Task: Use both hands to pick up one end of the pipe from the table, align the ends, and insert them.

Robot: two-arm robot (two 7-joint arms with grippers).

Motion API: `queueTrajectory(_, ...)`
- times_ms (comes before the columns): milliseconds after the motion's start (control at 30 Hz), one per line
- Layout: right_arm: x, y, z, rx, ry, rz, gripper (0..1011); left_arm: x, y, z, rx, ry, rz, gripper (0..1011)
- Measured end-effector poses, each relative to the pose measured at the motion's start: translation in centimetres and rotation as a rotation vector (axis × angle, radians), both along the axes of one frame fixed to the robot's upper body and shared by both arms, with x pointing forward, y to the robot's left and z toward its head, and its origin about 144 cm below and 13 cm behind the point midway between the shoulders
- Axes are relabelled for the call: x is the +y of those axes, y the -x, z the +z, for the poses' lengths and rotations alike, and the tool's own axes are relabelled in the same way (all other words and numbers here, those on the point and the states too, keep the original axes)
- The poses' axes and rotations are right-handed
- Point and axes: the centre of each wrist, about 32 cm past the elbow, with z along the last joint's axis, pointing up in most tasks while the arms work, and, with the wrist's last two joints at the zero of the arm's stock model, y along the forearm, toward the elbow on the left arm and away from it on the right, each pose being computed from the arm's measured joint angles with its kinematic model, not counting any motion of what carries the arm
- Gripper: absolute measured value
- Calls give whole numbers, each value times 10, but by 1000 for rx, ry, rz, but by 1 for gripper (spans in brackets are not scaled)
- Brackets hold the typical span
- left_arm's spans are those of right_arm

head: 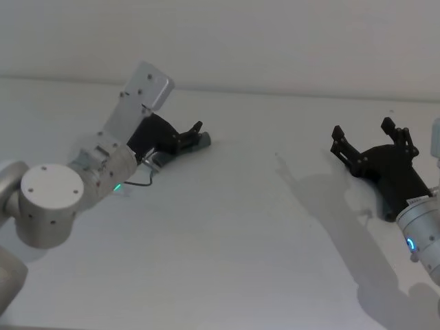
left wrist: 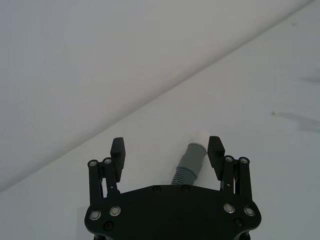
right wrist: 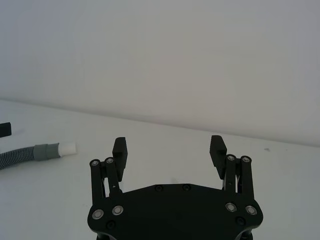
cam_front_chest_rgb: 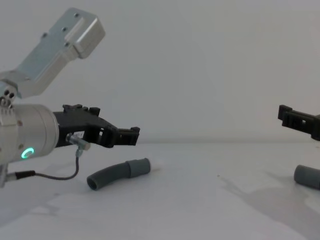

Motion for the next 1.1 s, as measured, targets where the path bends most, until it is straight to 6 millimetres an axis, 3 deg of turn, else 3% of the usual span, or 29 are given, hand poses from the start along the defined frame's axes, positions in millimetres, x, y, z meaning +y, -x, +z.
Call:
queueTrajectory(700,0,0,0,0,0,0,1002,17,-38,23,136,-59,-140,1002)
queueTrajectory(1100,0,0,0,0,0,0,1002,20,-45,24,216,-75,-171,1002)
